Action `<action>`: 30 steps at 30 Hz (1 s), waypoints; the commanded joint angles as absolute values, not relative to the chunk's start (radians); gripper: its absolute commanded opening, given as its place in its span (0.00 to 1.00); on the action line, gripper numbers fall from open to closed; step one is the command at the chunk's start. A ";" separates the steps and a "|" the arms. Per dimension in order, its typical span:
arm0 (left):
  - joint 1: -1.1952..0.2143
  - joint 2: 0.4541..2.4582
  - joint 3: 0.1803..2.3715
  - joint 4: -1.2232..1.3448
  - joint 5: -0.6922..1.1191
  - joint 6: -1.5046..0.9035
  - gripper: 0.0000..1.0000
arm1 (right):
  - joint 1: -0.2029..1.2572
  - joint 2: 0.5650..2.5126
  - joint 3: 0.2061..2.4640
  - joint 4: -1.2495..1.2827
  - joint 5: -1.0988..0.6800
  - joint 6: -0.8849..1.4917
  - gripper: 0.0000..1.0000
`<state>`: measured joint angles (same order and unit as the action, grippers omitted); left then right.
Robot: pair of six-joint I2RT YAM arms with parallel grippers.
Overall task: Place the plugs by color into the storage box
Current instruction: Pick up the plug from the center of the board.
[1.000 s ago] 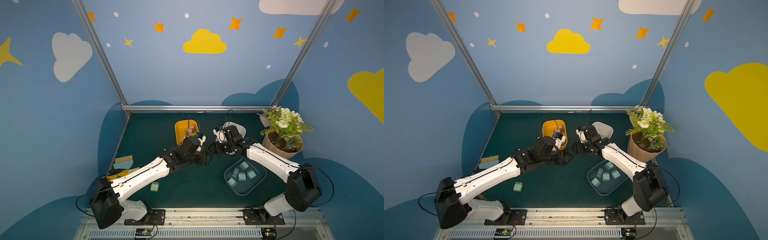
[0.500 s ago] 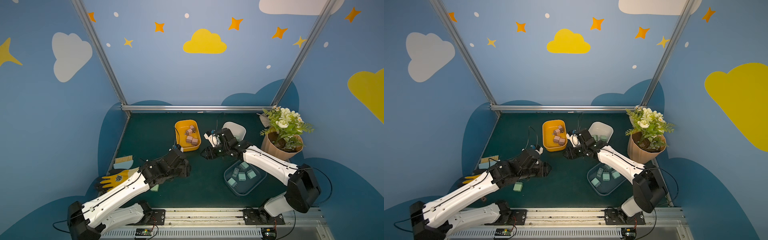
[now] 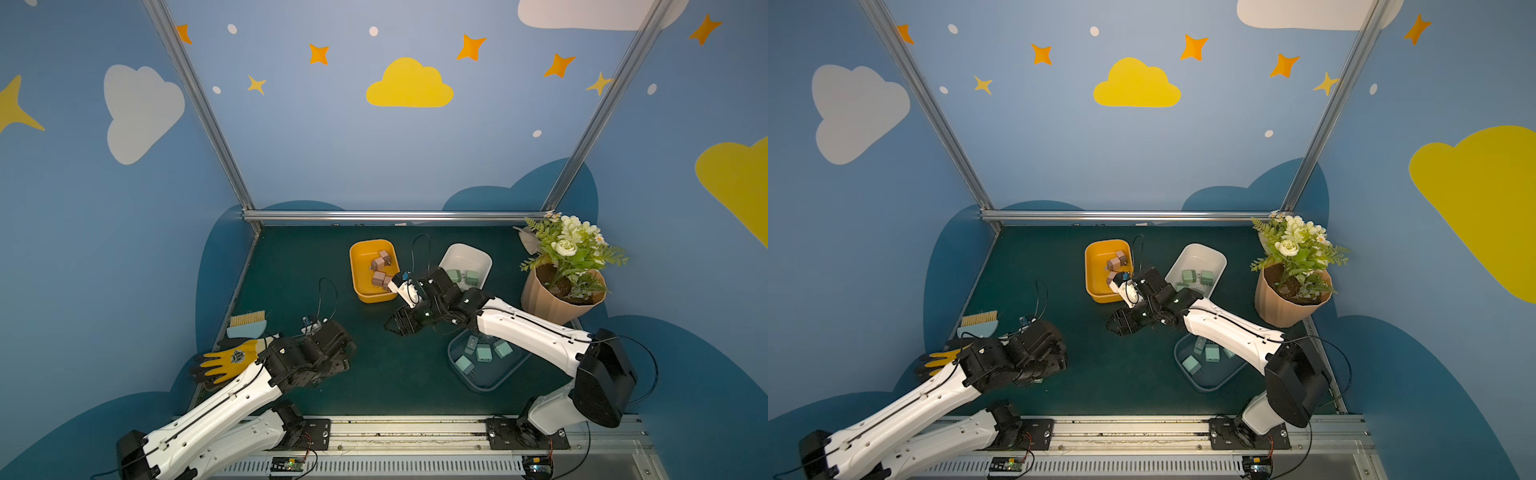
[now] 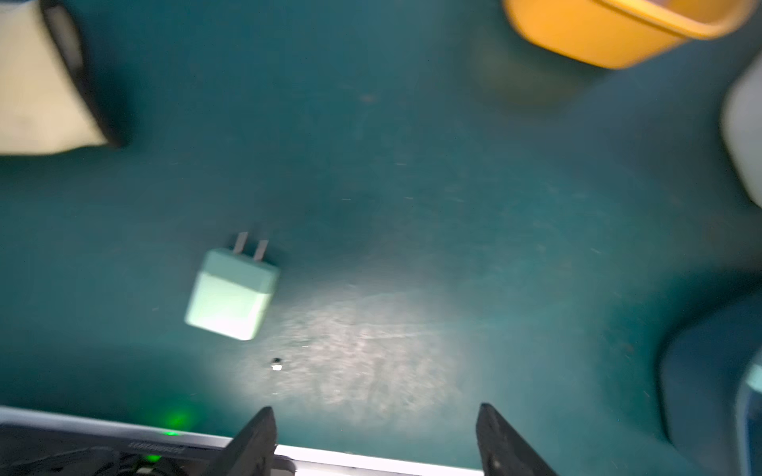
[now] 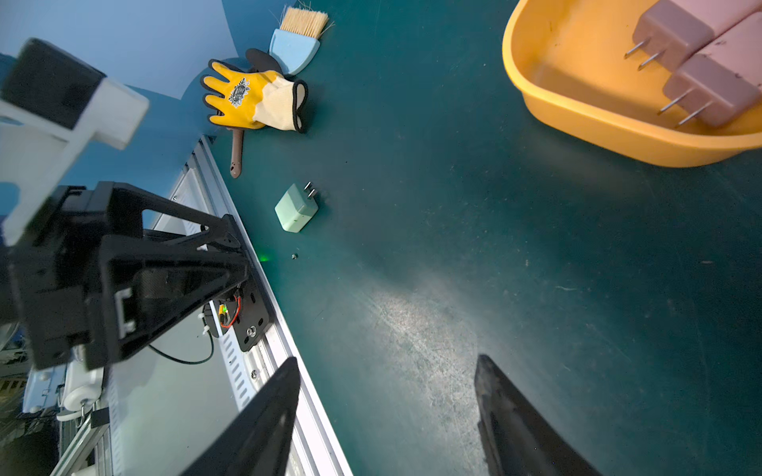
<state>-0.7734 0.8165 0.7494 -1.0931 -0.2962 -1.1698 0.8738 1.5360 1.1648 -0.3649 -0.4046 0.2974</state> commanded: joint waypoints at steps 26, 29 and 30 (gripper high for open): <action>-0.310 0.821 0.471 -0.894 -0.047 -1.141 0.80 | 0.968 1.555 1.169 -0.327 -0.438 0.278 0.68; -0.268 0.883 0.475 -0.876 -0.055 -1.105 0.76 | 0.968 1.540 1.173 -0.331 -0.422 0.277 0.68; -0.255 0.896 0.476 -0.865 -0.052 -1.091 0.76 | 0.968 1.536 1.172 -0.328 -0.418 0.276 0.67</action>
